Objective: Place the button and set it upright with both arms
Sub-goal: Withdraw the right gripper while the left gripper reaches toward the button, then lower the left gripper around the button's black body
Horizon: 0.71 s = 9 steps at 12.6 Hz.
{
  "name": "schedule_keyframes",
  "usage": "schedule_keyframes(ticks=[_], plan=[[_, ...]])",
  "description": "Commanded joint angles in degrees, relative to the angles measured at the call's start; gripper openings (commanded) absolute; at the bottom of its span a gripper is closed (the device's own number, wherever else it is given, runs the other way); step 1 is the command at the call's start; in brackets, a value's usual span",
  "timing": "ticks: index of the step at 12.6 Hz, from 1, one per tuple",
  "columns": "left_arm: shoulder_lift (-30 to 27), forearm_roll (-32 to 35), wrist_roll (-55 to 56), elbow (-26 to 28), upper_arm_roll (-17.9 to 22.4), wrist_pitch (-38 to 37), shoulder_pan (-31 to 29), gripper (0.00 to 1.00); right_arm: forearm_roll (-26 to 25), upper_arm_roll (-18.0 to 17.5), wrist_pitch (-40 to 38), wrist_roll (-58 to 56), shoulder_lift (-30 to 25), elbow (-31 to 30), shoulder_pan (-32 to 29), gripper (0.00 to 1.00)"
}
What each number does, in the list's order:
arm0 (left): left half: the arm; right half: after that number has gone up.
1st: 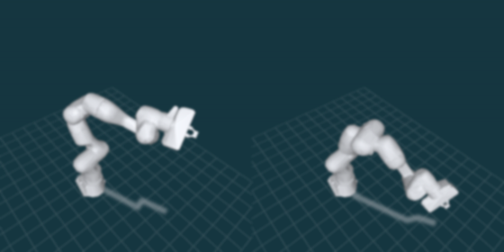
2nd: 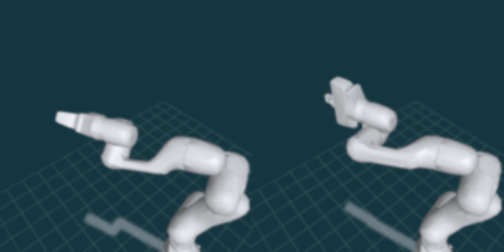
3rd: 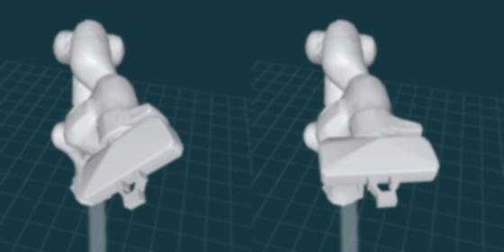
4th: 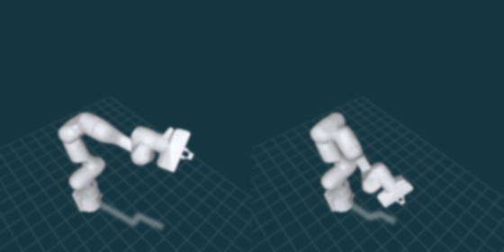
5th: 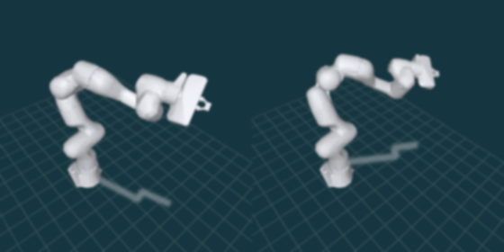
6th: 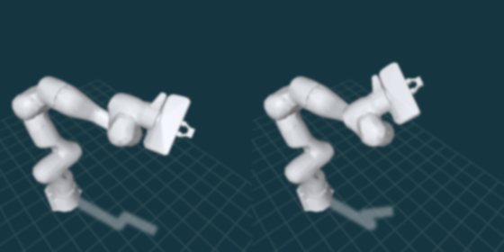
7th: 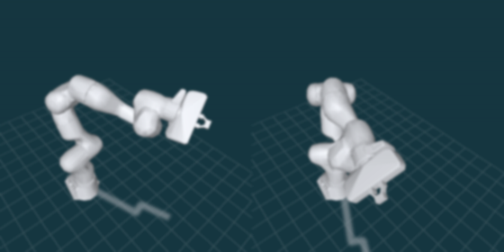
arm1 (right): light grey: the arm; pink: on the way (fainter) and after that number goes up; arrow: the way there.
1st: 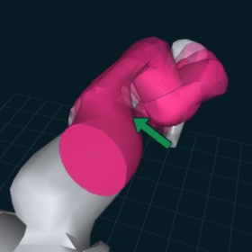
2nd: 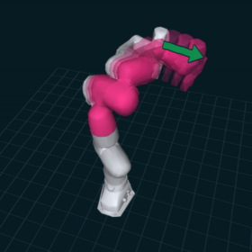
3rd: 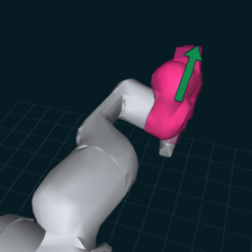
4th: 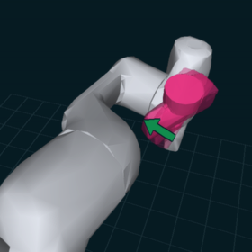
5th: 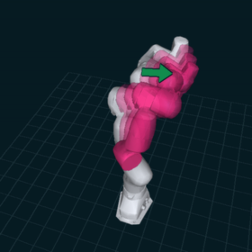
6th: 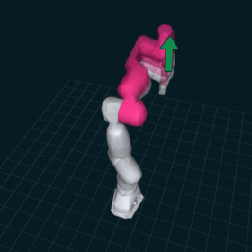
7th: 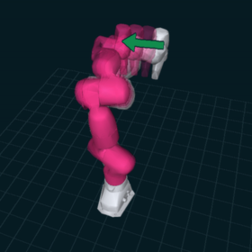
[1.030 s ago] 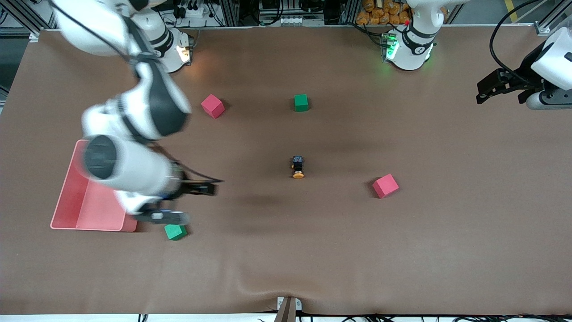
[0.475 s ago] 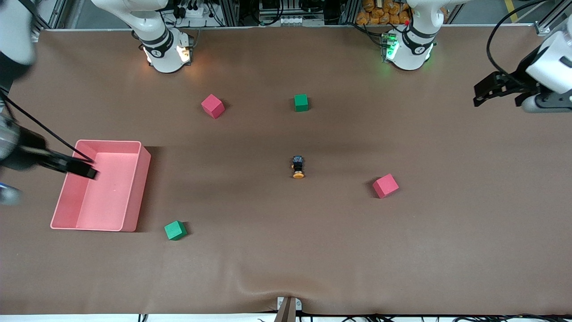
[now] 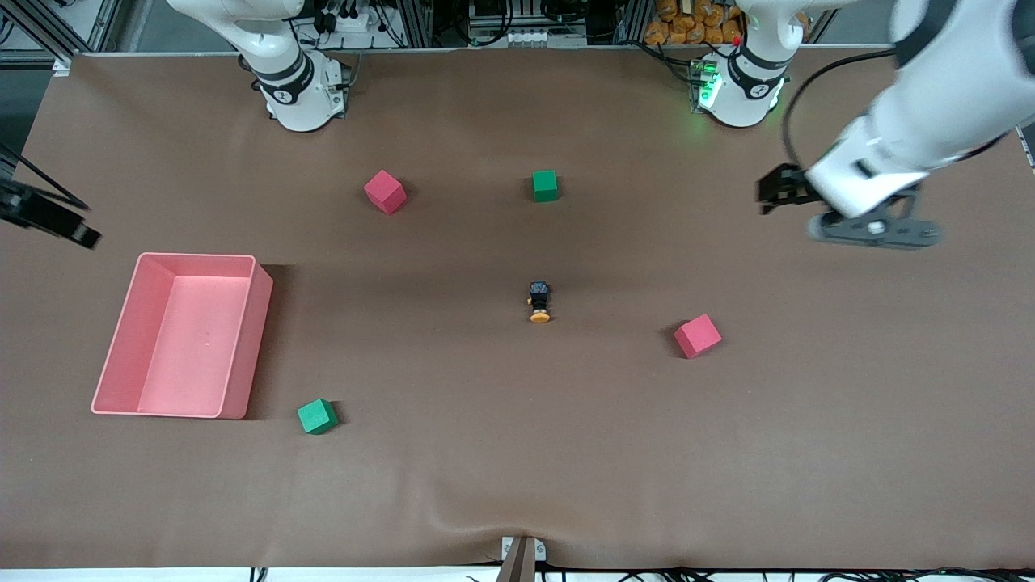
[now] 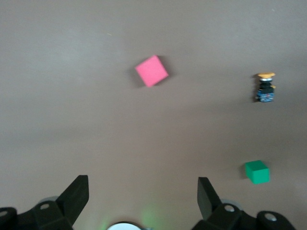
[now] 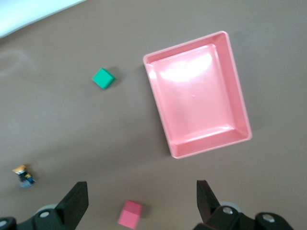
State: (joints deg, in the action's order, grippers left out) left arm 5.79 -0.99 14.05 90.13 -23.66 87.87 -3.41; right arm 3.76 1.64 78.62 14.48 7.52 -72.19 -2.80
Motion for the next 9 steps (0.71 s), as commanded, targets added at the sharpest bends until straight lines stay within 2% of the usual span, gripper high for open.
schedule_keyframes(ticks=[1,2,5,9], plan=[[7.27,-0.68,7.11,-1.88,-0.95,5.00,4.26,1.00,-0.42,5.03,6.44,-3.14,-11.36,-16.54,1.92,1.00],[11.48,-0.50,8.70,-4.58,-0.95,7.46,6.02,1.00,-0.42,4.87,7.51,-3.23,-12.87,-18.32,2.01,1.00],[24.14,0.46,16.68,-12.06,-0.33,13.18,12.61,1.00,-1.12,4.95,7.60,-3.32,-12.36,-17.64,3.24,1.00],[35.23,0.91,20.13,-12.61,-0.42,24.69,17.27,1.00,-1.12,5.04,7.69,-3.23,-10.78,-15.26,4.47,1.00]])
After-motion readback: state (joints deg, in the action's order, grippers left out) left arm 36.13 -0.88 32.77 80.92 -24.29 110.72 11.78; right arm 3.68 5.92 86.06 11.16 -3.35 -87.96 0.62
